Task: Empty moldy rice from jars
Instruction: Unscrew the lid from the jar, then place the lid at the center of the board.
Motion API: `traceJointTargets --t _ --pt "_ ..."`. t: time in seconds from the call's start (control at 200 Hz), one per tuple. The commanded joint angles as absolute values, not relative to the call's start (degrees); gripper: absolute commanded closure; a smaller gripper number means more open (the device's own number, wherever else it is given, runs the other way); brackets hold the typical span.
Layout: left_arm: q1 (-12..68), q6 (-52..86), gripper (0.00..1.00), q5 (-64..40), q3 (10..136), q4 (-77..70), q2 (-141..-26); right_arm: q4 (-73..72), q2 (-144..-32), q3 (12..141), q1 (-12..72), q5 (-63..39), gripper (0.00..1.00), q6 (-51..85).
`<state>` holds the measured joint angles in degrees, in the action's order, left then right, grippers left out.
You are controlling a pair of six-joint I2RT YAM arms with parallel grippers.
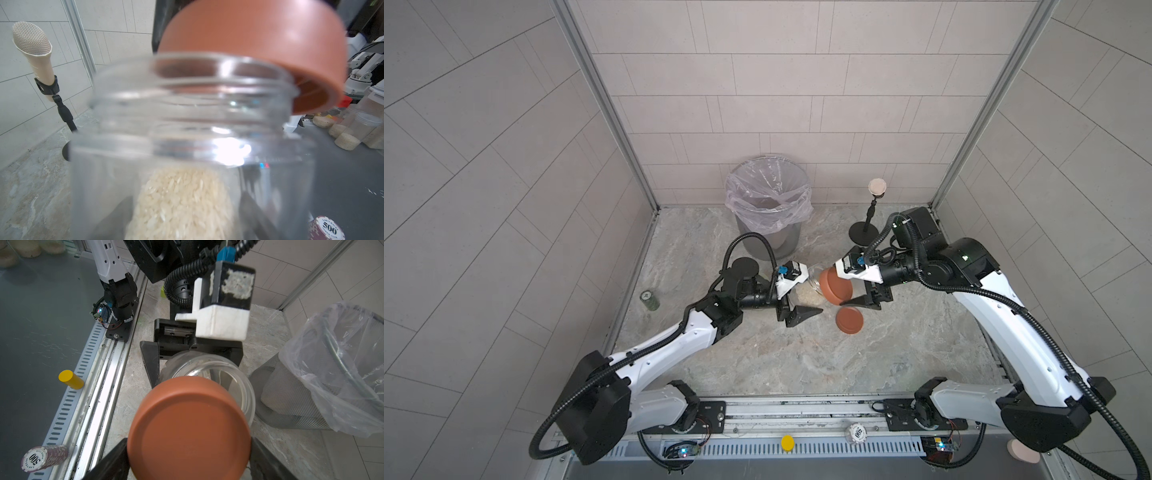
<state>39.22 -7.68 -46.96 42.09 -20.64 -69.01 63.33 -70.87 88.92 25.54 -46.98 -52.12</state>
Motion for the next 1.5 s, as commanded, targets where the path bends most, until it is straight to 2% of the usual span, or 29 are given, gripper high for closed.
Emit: traceJointTargets --t 0.0,0.19,0.335,0.6,0.735,0.811,0.941,1.081,1.291,1.491 --pt "38.9 -9.3 1.00 -47.1 43.1 -25.5 -66.3 62.4 -69.1 88.8 23.9 -50.0 0.26 -52.9" --pt "38.8 -10.5 1.00 -44.2 42.9 -21.7 -64.0 61.0 -67.9 87.2 21.3 -48.6 0.27 -49.9" --pt "38.8 -11.1 1.00 -41.1 41.4 -19.2 -60.6 60.5 -68.4 85.4 20.8 -44.5 0.28 -42.6" --pt "38.6 -11.3 1.00 -35.1 37.2 -14.0 -52.6 53.3 -64.8 73.0 21.0 -42.8 0.27 -37.9" --pt "38.6 -10.4 1.00 -31.5 34.5 -12.1 -47.9 51.6 -64.7 69.5 23.9 -41.0 0.27 -35.7" --pt "38.6 -9.2 1.00 -30.1 32.5 -12.4 -45.3 51.0 -65.9 67.6 26.0 -39.0 0.27 -35.7" --pt "38.6 -7.4 1.00 -27.4 29.7 -12.0 -40.7 44.3 -68.5 64.0 28.8 -37.6 0.27 -27.2" --pt "38.6 -5.5 1.00 -24.7 26.7 -12.2 -36.5 35.5 -71.2 59.9 32.5 -31.4 0.28 -20.8" --pt "38.6 -3.6 1.00 -22.7 23.9 -11.9 -33.4 31.7 -79.3 59.2 36.1 -18.3 0.29 -9.2" --pt "38.6 -1.8 1.00 -20.0 20.8 -15.2 -32.3 24.3 -84.8 57.2 38.8 -13.7 0.30 -2.8"
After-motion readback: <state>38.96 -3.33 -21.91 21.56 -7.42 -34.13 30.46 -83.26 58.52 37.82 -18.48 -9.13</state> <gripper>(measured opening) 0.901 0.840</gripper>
